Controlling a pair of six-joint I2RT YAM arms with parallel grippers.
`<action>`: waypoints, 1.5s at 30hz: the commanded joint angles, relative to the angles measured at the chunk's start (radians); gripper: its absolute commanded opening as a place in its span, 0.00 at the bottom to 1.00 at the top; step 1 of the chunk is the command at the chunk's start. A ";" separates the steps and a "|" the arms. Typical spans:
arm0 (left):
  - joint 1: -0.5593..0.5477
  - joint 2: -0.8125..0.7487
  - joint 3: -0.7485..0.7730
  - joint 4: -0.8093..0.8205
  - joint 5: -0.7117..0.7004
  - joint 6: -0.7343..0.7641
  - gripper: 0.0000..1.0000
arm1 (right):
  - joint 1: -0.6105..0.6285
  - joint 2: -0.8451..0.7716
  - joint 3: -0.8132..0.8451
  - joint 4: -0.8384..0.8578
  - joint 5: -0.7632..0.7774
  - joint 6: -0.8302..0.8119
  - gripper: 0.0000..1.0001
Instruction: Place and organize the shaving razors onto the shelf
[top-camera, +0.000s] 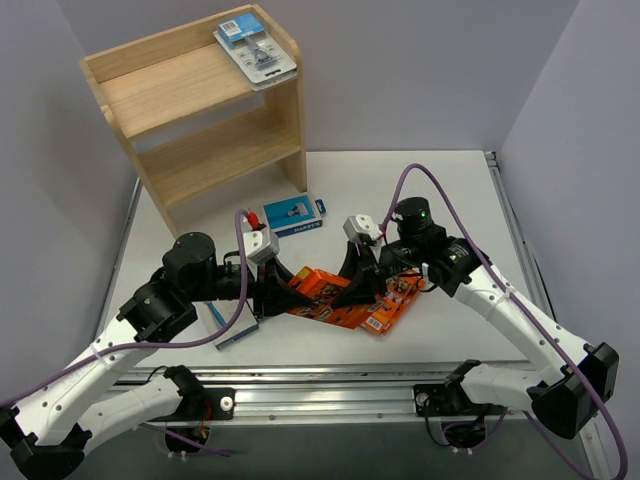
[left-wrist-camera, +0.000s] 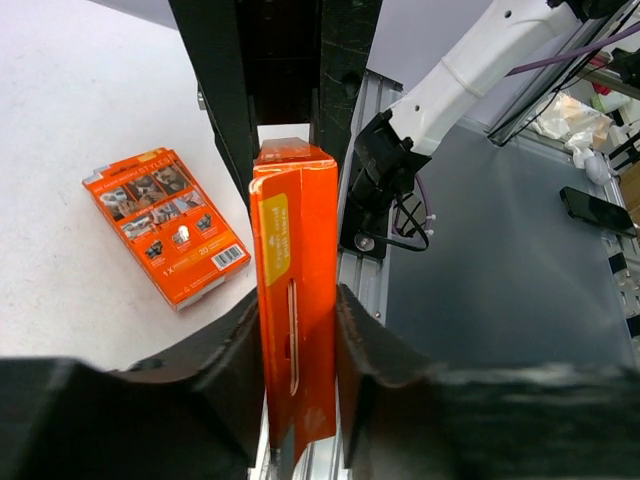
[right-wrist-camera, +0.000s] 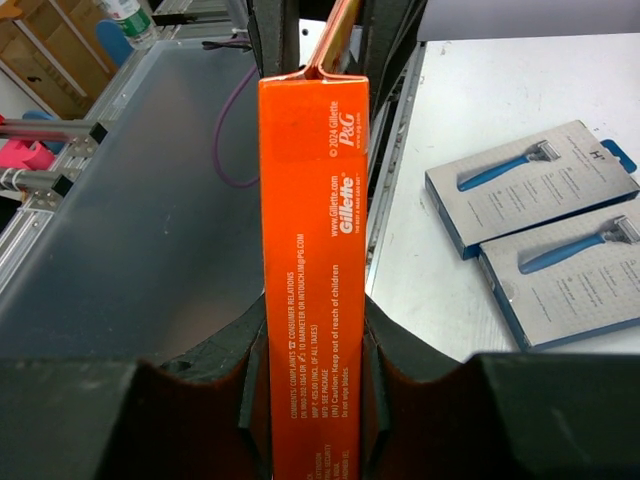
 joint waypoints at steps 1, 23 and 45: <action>0.000 0.007 0.044 -0.030 -0.069 0.037 0.31 | 0.004 -0.009 0.013 0.033 -0.054 0.015 0.00; 0.001 0.020 0.407 -0.502 -0.294 0.297 0.02 | -0.034 -0.131 -0.046 0.138 0.247 0.121 0.78; -0.095 0.311 1.124 -0.814 -0.961 0.830 0.02 | -0.077 -0.248 -0.209 0.324 0.446 0.280 0.81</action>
